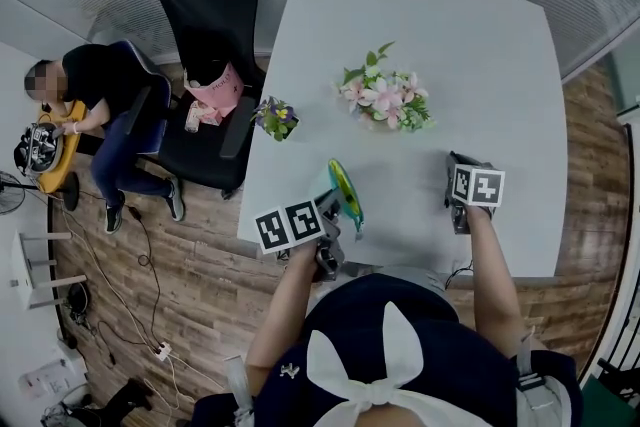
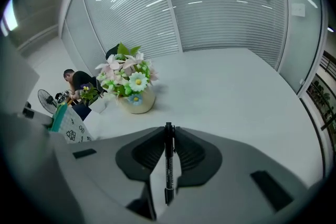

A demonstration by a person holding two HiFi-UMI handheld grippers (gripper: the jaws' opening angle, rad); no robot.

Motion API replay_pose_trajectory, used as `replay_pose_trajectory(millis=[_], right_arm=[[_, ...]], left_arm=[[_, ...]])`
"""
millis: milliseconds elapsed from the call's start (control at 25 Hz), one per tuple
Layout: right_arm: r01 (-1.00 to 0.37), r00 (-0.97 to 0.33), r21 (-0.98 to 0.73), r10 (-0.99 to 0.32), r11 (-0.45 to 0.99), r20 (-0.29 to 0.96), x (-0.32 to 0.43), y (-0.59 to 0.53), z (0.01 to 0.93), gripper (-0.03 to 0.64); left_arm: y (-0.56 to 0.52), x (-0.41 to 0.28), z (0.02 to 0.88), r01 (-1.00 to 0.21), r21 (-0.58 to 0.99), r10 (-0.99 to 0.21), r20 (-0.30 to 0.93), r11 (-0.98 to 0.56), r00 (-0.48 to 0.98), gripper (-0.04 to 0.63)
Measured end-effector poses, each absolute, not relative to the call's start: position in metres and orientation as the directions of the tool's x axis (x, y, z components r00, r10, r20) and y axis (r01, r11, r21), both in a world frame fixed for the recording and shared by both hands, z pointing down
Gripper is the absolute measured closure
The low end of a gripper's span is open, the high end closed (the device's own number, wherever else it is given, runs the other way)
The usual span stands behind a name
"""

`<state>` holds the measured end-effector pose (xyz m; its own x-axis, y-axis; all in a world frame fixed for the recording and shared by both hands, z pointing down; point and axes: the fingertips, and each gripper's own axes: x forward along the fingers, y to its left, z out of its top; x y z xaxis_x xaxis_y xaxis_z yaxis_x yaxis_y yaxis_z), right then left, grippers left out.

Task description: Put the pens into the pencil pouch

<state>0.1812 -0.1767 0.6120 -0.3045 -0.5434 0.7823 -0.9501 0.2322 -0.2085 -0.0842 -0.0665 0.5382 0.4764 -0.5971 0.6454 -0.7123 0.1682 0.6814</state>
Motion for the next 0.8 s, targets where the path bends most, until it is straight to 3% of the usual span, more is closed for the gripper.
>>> replay_pose_trajectory(millis=[800], right_arm=[[-0.886,-0.446,-0.389,-0.691,0.252,0.569,0.144,-0.116,0.528,0.549]], left_arm=[[-0.046,-0.089,0.536,-0.707,0.697,-0.578,0.628,0.120,0.521,0.546]])
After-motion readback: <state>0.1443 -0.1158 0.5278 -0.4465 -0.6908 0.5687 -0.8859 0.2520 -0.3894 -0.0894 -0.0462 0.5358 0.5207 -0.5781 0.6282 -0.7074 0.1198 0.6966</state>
